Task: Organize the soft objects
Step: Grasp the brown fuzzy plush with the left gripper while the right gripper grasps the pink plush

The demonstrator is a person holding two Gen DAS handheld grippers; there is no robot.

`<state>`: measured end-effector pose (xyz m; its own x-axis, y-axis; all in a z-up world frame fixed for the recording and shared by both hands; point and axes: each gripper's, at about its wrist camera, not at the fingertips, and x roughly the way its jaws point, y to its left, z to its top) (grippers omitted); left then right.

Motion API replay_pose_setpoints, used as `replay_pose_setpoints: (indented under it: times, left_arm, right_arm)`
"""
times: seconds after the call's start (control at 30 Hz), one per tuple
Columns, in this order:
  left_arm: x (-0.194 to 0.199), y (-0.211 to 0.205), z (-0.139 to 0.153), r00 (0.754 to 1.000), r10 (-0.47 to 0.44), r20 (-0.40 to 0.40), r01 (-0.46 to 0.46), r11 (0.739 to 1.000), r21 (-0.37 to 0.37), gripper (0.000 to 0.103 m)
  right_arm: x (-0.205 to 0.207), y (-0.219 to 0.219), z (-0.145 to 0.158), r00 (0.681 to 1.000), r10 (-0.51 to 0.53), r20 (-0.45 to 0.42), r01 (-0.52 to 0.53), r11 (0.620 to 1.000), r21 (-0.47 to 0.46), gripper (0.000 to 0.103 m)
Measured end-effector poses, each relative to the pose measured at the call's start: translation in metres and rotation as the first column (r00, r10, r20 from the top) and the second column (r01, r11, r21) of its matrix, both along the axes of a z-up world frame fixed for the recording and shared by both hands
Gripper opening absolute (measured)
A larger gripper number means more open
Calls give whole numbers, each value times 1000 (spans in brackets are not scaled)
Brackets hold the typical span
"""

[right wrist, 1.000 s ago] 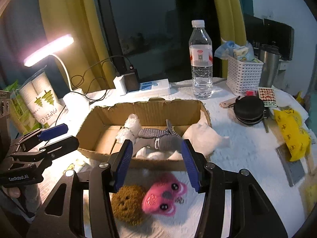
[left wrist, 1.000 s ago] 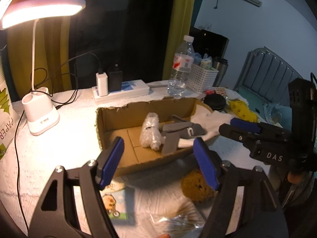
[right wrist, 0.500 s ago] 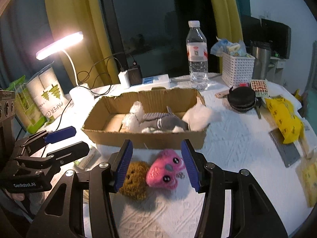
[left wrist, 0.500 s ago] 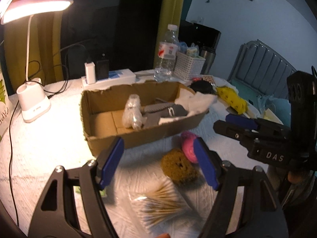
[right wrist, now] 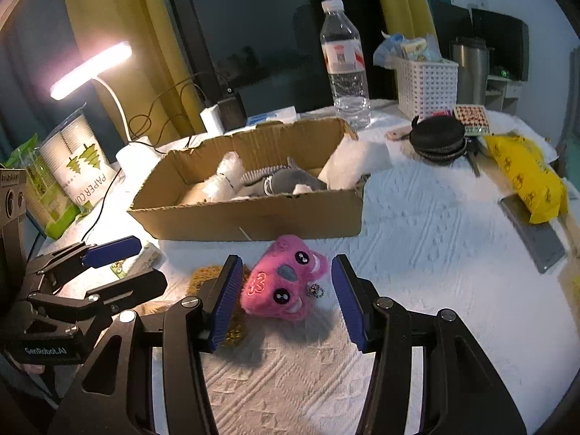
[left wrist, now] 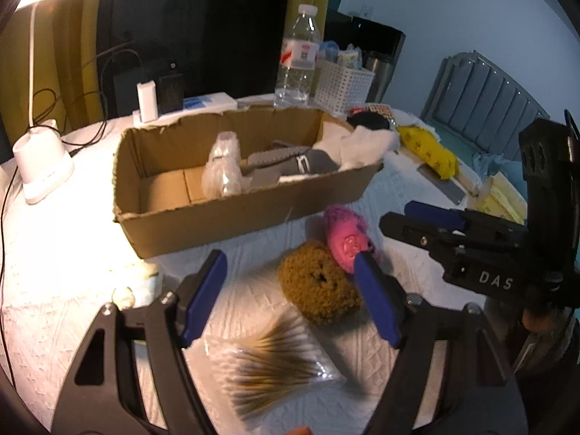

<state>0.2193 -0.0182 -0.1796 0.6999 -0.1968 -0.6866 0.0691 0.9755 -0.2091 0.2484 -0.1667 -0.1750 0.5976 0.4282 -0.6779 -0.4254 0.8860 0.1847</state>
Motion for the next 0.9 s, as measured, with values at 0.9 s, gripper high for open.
replay_pose_setpoints:
  times: [0.9]
  left_arm:
    - [30, -40, -27, 988, -52, -144, 64, 995, 83, 74]
  right_arm:
    - [29, -8, -33, 993, 55, -109, -52, 998, 36, 43]
